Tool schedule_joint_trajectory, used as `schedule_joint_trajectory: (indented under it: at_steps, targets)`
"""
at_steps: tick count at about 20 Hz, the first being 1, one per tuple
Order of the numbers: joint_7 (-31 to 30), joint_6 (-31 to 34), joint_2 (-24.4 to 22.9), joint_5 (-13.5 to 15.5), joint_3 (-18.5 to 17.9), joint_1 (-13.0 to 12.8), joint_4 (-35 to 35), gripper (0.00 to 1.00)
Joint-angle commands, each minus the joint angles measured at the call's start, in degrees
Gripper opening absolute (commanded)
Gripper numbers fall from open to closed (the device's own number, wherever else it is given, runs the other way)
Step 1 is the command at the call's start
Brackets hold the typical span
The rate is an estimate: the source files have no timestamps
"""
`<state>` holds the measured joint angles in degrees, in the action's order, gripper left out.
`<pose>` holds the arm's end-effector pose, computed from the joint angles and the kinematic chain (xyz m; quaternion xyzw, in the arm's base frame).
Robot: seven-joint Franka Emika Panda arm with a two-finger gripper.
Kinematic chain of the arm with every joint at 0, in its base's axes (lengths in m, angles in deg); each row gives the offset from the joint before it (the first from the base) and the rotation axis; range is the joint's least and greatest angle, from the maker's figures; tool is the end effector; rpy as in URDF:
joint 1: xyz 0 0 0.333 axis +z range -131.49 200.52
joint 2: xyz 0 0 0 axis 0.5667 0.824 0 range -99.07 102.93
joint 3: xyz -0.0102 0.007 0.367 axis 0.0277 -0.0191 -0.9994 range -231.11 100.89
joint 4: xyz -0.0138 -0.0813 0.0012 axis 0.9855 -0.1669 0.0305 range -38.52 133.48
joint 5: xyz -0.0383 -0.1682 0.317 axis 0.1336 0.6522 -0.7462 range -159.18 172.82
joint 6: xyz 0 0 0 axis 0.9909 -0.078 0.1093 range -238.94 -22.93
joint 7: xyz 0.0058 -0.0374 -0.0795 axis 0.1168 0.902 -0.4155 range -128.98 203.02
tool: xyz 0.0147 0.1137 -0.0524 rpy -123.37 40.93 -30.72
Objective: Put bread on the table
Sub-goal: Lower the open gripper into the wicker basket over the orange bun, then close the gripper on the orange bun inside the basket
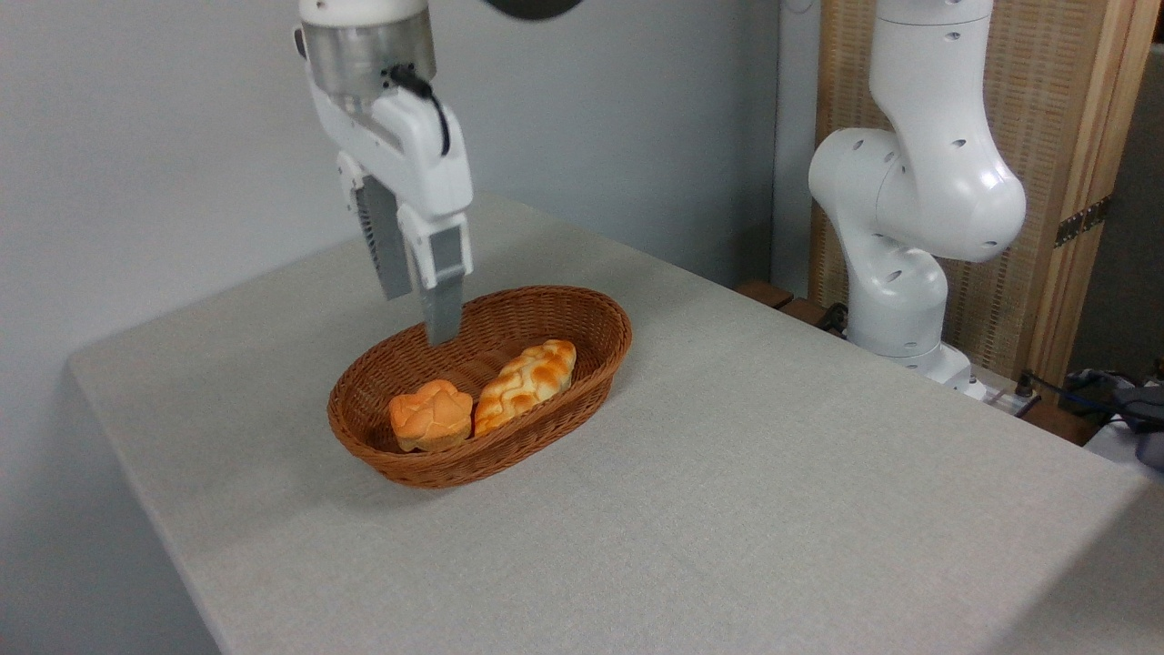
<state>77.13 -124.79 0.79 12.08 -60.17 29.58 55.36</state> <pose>0.5210 -0.1012 0.6234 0.9078 -0.4155 0.0462 0.0337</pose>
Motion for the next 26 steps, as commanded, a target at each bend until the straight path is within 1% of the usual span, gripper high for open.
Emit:
schedule_joint_trajectory:
  at_steps: [1, 4, 6, 8, 13, 16, 17, 18, 19, 22, 24, 25, 26]
  targets:
    - [0.2, -6.6, -1.8, 1.1, 1.0, 0.0, 5.7, 1.00]
    - [0.3, -11.7, -1.4, 0.5, 1.8, -0.9, 9.4, 1.00]
    - [0.3, -13.4, -0.5, 0.5, 2.2, -1.0, 10.7, 1.00]
    - [0.3, -13.8, 0.3, 0.5, 2.3, -2.3, 11.6, 1.00]
    - [0.5, -15.1, 1.7, 0.4, 2.5, -2.8, 12.7, 1.00]
    - [0.6, -17.2, 2.3, 0.3, 2.6, -3.1, 14.5, 1.00]
    - [0.8, -17.2, 2.3, -0.5, 2.6, -3.1, 14.8, 1.00]
    - [0.9, -17.4, 2.4, -2.0, 2.6, -3.1, 14.8, 1.00]
    - [0.8, -17.4, 2.6, -2.9, 2.6, -3.7, 15.0, 1.00]
    - [0.8, -19.2, 3.5, -3.0, 2.6, -4.0, 16.4, 1.00]
    - [0.2, -21.0, 5.1, -3.0, 2.6, -5.1, 16.7, 1.00]
    - [0.2, -21.2, 5.6, -3.0, 2.6, -5.2, 16.7, 1.00]
    - [0.3, -21.2, 5.7, -3.0, 2.6, -5.2, 16.9, 0.97]
